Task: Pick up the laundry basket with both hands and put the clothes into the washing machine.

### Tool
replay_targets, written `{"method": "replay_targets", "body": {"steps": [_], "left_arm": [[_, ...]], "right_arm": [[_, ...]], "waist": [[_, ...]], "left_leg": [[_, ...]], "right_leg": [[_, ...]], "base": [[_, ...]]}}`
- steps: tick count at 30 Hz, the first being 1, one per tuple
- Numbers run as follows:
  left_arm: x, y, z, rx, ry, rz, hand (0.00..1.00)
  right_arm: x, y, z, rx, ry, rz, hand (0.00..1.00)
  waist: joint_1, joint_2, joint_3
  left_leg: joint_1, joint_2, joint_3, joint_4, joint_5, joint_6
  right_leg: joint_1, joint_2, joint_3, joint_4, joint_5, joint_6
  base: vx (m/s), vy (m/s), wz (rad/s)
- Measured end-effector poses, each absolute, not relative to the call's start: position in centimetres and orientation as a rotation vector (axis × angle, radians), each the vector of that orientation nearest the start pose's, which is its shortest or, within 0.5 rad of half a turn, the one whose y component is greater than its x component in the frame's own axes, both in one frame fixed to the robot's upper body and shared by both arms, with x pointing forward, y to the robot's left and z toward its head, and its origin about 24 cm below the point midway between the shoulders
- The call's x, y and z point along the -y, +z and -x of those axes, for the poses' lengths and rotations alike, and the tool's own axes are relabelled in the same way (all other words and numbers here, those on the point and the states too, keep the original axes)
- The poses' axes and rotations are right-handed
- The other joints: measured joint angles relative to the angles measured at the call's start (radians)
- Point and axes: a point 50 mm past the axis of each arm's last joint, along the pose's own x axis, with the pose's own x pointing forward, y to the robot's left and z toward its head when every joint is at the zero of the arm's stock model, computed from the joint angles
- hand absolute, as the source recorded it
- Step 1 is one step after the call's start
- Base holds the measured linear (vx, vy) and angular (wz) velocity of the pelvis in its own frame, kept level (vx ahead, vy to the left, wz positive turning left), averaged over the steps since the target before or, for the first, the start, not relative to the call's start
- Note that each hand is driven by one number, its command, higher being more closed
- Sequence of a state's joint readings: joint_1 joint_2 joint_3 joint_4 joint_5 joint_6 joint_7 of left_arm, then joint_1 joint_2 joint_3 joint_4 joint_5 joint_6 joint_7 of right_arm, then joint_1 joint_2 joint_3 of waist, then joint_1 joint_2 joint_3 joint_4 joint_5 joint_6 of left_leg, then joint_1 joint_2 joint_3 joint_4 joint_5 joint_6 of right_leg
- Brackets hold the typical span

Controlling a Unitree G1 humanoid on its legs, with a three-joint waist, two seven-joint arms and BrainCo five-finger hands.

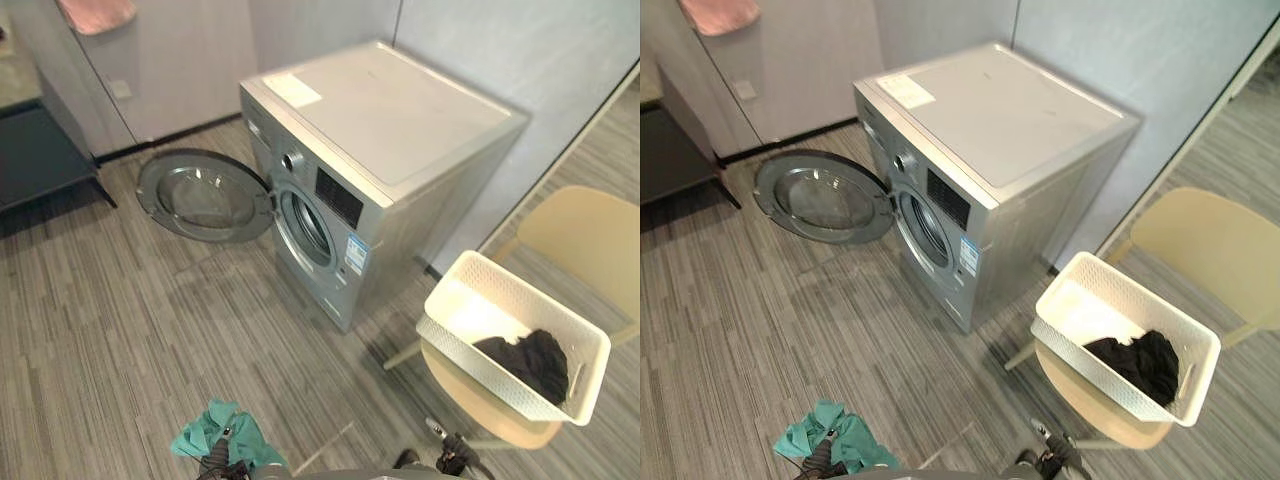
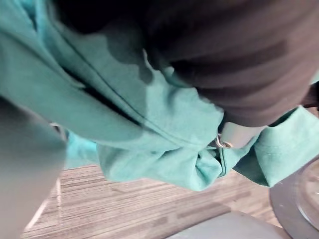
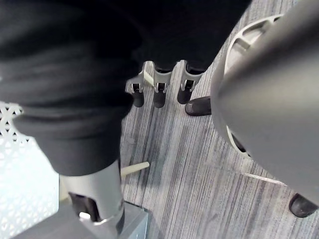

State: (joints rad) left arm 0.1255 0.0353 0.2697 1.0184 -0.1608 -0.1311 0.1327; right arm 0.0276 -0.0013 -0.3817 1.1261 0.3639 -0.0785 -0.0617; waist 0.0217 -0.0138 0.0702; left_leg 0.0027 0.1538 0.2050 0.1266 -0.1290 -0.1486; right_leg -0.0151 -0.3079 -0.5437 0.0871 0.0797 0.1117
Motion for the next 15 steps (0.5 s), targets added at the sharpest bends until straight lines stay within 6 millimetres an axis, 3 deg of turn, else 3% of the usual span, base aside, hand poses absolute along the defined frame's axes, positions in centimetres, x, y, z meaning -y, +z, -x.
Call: {"method": "replay_targets", "body": {"steps": [2,4,6,7,8,10,12,13,14,15], "left_arm": [[-21.3,-15.5,-8.9,-0.965,0.525,0.155,1.0],[-20.4,-15.6,-9.1,-0.969,0.503,0.168,1.0],[-19.7,-15.9,-8.6,-0.991,0.502,0.204,1.0],[-19.7,-16.0,-8.2,-0.995,0.513,0.225,1.0],[-20.7,-16.0,-7.6,-1.0,0.557,0.229,1.0],[-22.0,-15.9,-7.1,-0.993,0.632,0.247,1.0],[-22.3,-15.9,-7.4,-0.992,0.667,0.277,1.0],[-22.0,-15.8,-8.2,-0.986,0.647,0.277,1.0],[-21.8,-15.8,-8.6,-0.982,0.63,0.272,1.0],[-20.8,-15.8,-9.5,-0.972,0.601,0.288,1.0]], "right_arm": [[19.9,-16.1,-10.3,-0.992,-0.617,-0.471,0.0],[20.3,-16.1,-10.4,-0.985,-0.627,-0.464,0.0],[21.2,-16.0,-9.8,-0.97,-0.661,-0.468,0.0],[21.1,-16.0,-9.4,-0.974,-0.668,-0.477,0.0],[20.3,-16.1,-9.7,-0.965,-0.655,-0.506,0.0],[18.6,-16.2,-10.1,-0.957,-0.642,-0.573,0.0],[17.9,-16.2,-10.1,-0.945,-0.665,-0.624,0.0],[18.4,-16.3,-9.7,-0.94,-0.709,-0.643,0.0],[18.5,-16.3,-9.5,-0.941,-0.724,-0.648,0.0],[19.5,-16.3,-9.0,-0.935,-0.758,-0.638,0.0]], "waist": [[0.006,-0.007,-0.008],[0.007,0.007,0.003],[0.004,0.025,0.013],[0.008,0.049,0.009],[0.021,0.033,0.009],[0.024,-0.016,0.01],[0.017,-0.05,0.011],[0.022,-0.061,0.006],[0.021,-0.055,0.011],[0.011,-0.031,0.021]], "left_leg": [[-0.045,-0.028,-0.028,0.018,-0.004,0.021],[-0.073,-0.057,-0.071,0.035,-0.004,0.038],[-0.087,-0.075,-0.15,0.053,-0.02,0.071],[-0.081,-0.063,-0.186,0.055,-0.021,0.073],[-0.085,-0.042,-0.218,0.053,-0.021,0.073],[-0.096,-0.037,-0.235,0.041,-0.016,0.065],[-0.111,-0.05,-0.253,0.039,-0.013,0.064],[-0.096,-0.051,-0.255,0.032,0.0,0.076],[-0.101,-0.052,-0.257,0.044,0.006,0.079],[-0.09,-0.05,-0.267,0.029,0.019,0.093]], "right_leg": [[-0.025,-0.03,-0.014,0.007,0.008,0.018],[-0.027,-0.065,-0.034,0.039,-0.002,0.02],[-0.029,-0.073,0.118,0.141,-0.027,-0.085],[-0.05,-0.03,0.296,0.194,-0.059,-0.151],[-0.07,0.062,0.48,0.225,-0.139,-0.1],[-0.093,0.162,0.564,0.22,-0.248,-0.078],[-0.078,0.201,0.607,0.173,-0.303,-0.008],[-0.078,0.199,0.595,0.207,-0.305,-0.009],[-0.077,0.197,0.584,0.233,-0.309,-0.013],[-0.091,0.203,0.561,0.32,-0.311,-0.031]], "base": [[-0.09,0.109,0.3],[-0.06,0.075,0.76],[-0.03,0.114,1.18],[0.02,0.056,0.8],[0.03,-0.045,0.64],[0.05,-0.161,0.37],[0.08,-0.157,0.38],[0.12,-0.152,0.39],[0.1,-0.135,0.44],[0.06,-0.134,0.74]]}}
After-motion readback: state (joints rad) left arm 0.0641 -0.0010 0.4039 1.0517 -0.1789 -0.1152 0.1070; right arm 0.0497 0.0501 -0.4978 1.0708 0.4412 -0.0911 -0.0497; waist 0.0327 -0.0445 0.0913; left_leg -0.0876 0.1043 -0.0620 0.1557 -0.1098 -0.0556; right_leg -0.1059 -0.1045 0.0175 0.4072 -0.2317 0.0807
